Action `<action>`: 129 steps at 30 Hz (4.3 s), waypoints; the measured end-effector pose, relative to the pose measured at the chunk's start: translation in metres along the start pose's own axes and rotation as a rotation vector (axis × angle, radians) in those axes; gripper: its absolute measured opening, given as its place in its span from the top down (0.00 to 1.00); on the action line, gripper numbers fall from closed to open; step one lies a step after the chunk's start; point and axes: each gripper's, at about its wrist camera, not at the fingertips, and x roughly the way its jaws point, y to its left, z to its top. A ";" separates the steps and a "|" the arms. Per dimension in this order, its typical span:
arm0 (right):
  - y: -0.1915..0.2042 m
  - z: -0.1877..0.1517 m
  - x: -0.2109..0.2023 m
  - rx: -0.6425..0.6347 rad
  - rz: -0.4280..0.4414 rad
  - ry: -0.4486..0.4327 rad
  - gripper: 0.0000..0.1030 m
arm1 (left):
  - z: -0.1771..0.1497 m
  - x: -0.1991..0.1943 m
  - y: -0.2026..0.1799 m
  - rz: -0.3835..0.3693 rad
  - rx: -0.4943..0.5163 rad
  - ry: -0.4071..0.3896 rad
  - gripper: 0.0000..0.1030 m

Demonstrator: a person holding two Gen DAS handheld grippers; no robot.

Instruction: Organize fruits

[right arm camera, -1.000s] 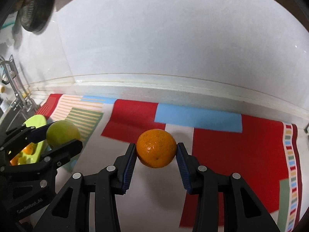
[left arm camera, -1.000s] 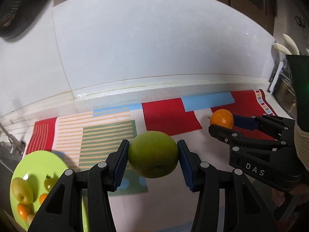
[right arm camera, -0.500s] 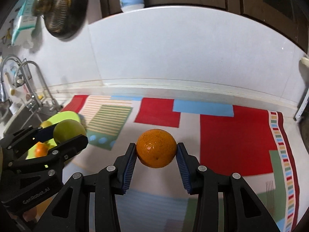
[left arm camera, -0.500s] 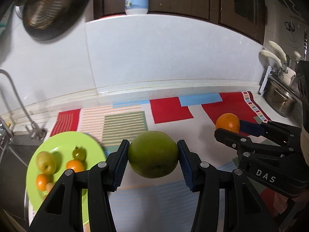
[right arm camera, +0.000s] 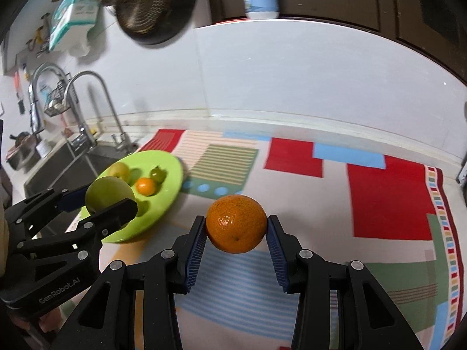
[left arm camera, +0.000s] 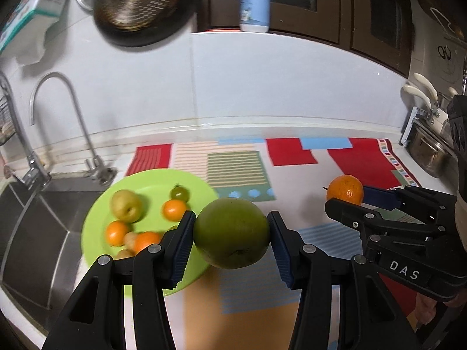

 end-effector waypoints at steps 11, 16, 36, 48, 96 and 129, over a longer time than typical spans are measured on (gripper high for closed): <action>0.063 0.002 0.022 -0.034 0.035 0.022 0.59 | -0.008 -0.004 0.060 0.030 0.012 -0.003 0.52; 0.083 0.007 0.038 -0.041 0.034 0.036 0.59 | -0.003 0.008 0.080 0.016 0.028 0.000 0.52; 0.112 0.019 0.112 -0.062 0.027 0.142 0.59 | 0.005 0.056 0.117 -0.044 0.013 0.043 0.36; 0.121 0.017 0.120 -0.067 0.017 0.146 0.58 | -0.005 0.037 0.142 0.030 -0.048 0.037 0.31; 0.109 -0.079 -0.129 0.101 -0.264 -0.156 0.14 | -0.074 -0.145 0.053 0.020 0.041 -0.159 0.02; 0.128 -0.167 -0.258 0.086 -0.292 -0.236 0.13 | -0.141 -0.264 0.008 0.028 0.051 -0.213 0.00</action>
